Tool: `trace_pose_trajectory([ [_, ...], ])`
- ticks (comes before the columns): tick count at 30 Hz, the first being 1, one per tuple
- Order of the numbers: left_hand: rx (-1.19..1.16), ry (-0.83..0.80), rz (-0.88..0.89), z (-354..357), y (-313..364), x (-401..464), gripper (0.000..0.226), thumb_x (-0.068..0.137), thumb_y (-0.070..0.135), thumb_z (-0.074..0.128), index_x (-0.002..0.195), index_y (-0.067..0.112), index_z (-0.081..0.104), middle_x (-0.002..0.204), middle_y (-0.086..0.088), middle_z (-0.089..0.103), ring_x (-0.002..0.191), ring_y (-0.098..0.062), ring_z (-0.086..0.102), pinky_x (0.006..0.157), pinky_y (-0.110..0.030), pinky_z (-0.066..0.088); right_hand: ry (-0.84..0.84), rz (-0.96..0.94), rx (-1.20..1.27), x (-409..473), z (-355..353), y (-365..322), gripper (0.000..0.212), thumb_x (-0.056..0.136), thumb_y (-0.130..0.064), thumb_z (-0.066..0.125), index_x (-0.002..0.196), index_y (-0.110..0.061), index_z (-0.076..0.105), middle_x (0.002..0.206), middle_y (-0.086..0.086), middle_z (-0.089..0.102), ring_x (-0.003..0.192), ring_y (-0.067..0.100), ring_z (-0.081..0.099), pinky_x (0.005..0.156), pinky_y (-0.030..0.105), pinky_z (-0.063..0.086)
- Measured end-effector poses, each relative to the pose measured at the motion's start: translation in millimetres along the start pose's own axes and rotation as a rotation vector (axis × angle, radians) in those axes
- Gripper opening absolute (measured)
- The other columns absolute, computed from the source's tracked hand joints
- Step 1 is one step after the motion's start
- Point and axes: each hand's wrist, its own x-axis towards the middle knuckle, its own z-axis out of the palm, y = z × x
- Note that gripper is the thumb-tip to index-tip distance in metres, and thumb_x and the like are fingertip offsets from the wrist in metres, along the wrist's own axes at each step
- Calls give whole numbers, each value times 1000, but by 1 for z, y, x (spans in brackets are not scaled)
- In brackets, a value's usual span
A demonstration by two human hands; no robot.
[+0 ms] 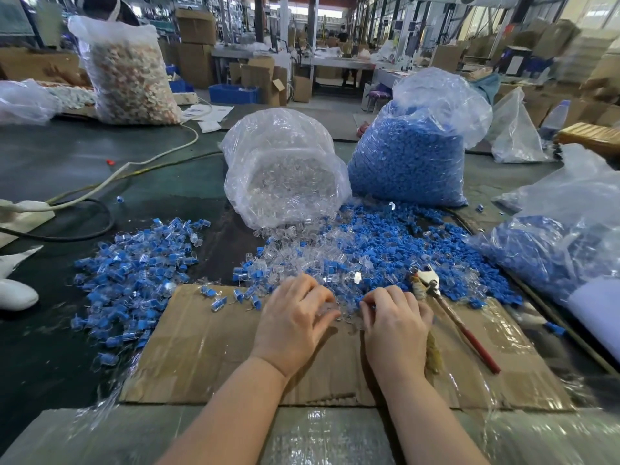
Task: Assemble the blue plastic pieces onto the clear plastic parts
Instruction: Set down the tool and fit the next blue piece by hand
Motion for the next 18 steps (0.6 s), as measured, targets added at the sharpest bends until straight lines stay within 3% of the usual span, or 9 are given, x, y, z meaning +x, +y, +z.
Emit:
trace_pose_trajectory([
  [3, -24, -60, 140, -1, 3, 0, 15, 73, 24, 71, 83, 14, 68, 78, 1, 59, 71, -16, 54, 63, -32, 54, 36, -43, 35, -1, -1, -1, 14, 75, -14, 75, 72, -14, 61, 75, 1, 59, 70, 26, 56, 71, 40, 42],
  [6, -44, -133, 233, 0, 6, 1, 20, 80, 24, 66, 97, 16, 71, 84, -1, 62, 74, -20, 56, 67, -32, 52, 67, -27, 100, 0, -2, 0, 14, 75, -11, 74, 73, -13, 60, 74, 2, 59, 68, 27, 56, 68, 40, 42],
  [11, -60, -305, 203, 6, 8, 2, 32, 91, 36, 53, 119, 22, 63, 104, -1, 59, 93, -21, 49, 83, -34, 41, 40, 45, 194, 1, -2, 2, 9, 81, -12, 68, 78, -12, 60, 77, 2, 59, 74, 27, 55, 70, 39, 39],
  [18, -129, -282, 166, 7, 9, 3, 28, 88, 34, 60, 104, 12, 64, 101, -2, 62, 90, -19, 47, 82, -29, 38, 39, 18, 265, 0, -4, 2, 10, 82, -8, 67, 77, -11, 58, 73, 1, 60, 69, 25, 54, 70, 38, 39],
])
